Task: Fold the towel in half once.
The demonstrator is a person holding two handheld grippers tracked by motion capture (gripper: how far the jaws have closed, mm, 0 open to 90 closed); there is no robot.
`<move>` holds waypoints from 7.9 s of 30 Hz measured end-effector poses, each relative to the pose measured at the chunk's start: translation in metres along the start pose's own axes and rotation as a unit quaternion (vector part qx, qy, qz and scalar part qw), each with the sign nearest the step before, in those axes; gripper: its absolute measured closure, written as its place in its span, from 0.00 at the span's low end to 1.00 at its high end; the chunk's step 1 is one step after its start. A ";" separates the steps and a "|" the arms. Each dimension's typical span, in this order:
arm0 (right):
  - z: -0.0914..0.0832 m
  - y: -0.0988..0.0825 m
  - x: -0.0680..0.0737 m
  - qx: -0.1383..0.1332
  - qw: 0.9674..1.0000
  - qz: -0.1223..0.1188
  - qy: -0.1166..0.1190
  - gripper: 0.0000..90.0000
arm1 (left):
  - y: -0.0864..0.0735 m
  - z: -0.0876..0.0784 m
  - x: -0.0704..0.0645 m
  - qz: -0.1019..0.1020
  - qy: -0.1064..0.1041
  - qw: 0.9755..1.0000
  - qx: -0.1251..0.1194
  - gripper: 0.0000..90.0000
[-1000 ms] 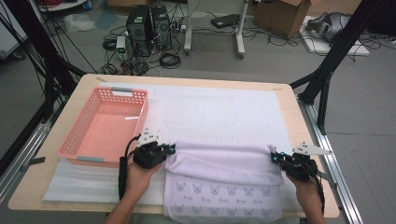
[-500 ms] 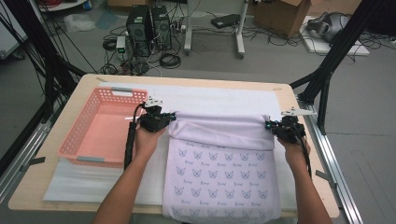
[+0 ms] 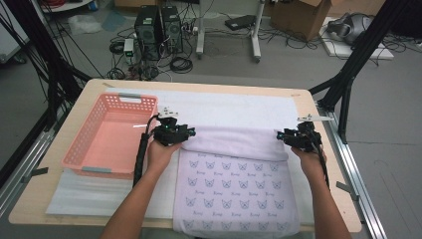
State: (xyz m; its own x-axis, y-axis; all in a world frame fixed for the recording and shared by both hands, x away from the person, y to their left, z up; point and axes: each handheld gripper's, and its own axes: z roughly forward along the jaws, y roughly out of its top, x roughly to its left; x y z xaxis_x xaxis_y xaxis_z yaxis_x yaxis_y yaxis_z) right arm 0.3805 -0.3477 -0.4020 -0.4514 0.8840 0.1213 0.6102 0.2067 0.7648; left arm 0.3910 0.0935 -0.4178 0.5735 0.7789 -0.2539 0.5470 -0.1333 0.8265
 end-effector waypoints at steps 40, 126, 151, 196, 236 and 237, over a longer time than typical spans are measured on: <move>-0.034 -0.059 0.021 0.006 0.998 -0.032 0.061 0.93 | -0.055 -0.041 -0.033 0.056 -0.023 0.998 -0.010 0.95; -0.006 -0.070 0.035 0.014 0.999 -0.029 0.018 0.86 | -0.063 -0.048 -0.021 0.003 -0.031 0.999 -0.019 0.62; -0.016 -0.077 0.028 0.020 1.000 -0.008 -0.017 0.68 | -0.062 -0.022 -0.022 0.036 0.060 0.996 0.047 0.74; 0.016 0.031 -0.016 -0.075 0.994 -0.025 -0.070 0.95 | 0.053 0.028 0.031 -0.006 0.080 0.995 -0.058 0.95; -0.042 -0.065 0.032 0.006 1.000 0.018 -0.006 0.67 | -0.060 -0.044 -0.028 -0.018 -0.031 0.998 -0.042 0.47; -0.043 -0.069 0.033 0.010 1.000 0.019 -0.007 0.67 | -0.063 -0.045 -0.028 -0.025 -0.026 0.999 -0.030 0.45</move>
State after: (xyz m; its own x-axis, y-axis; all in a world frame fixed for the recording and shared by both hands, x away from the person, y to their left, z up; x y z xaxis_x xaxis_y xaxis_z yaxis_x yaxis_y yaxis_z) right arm 0.2956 -0.3513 -0.4235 -0.4188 0.8971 0.1408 0.6399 0.1816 0.7467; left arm 0.3134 0.1078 -0.4406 0.5778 0.7504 -0.3210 0.5402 -0.0568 0.8396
